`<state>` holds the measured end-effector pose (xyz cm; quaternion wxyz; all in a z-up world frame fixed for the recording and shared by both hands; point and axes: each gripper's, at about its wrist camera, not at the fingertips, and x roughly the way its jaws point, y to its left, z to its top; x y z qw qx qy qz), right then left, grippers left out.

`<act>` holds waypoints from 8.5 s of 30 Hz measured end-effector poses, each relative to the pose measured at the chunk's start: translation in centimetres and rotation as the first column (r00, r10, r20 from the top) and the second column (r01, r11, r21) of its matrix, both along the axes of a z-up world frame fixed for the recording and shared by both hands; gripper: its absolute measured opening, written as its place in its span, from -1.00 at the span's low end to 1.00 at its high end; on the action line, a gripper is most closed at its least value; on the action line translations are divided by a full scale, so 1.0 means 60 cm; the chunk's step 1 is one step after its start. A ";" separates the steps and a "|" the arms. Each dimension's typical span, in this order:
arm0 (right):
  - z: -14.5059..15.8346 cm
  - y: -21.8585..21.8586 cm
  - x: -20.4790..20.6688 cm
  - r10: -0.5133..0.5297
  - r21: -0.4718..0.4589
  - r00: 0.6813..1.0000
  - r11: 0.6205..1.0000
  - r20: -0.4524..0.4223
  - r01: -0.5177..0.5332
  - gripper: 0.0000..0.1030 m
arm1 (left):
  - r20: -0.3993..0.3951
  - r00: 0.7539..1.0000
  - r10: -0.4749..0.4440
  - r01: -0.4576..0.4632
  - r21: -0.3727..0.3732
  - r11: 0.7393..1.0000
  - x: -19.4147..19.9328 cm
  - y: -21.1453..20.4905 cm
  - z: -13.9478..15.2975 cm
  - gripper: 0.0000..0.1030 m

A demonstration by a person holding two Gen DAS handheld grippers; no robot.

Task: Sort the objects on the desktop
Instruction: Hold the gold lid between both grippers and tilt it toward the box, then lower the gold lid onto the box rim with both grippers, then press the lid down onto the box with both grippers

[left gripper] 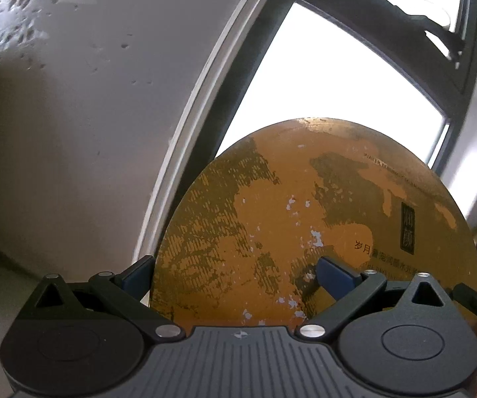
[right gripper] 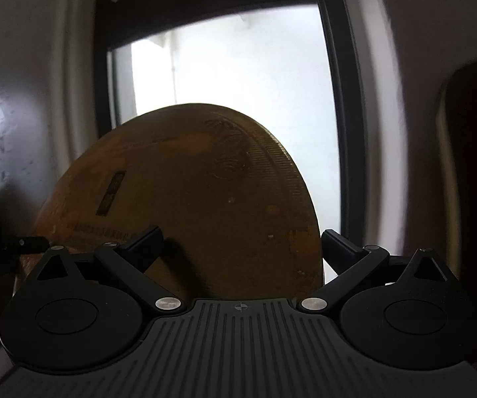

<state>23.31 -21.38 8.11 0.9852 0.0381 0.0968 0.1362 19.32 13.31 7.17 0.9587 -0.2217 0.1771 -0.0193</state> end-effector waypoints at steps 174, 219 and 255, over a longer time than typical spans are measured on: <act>-0.210 0.076 -0.118 0.138 0.122 0.833 0.989 -0.536 -0.085 0.95 | -0.467 0.874 0.135 -0.034 0.219 0.975 -0.153 0.032 -0.157 0.95; -0.073 0.075 -0.326 0.136 0.032 0.863 0.990 -0.486 -0.138 0.99 | -0.547 0.818 0.180 -0.056 0.234 0.971 -0.345 -0.015 -0.112 0.97; -0.124 0.145 -0.349 0.108 -0.055 0.722 0.979 -0.683 -0.197 -0.62 | -0.631 0.700 0.334 -0.075 0.400 0.913 -0.303 -0.019 -0.169 0.98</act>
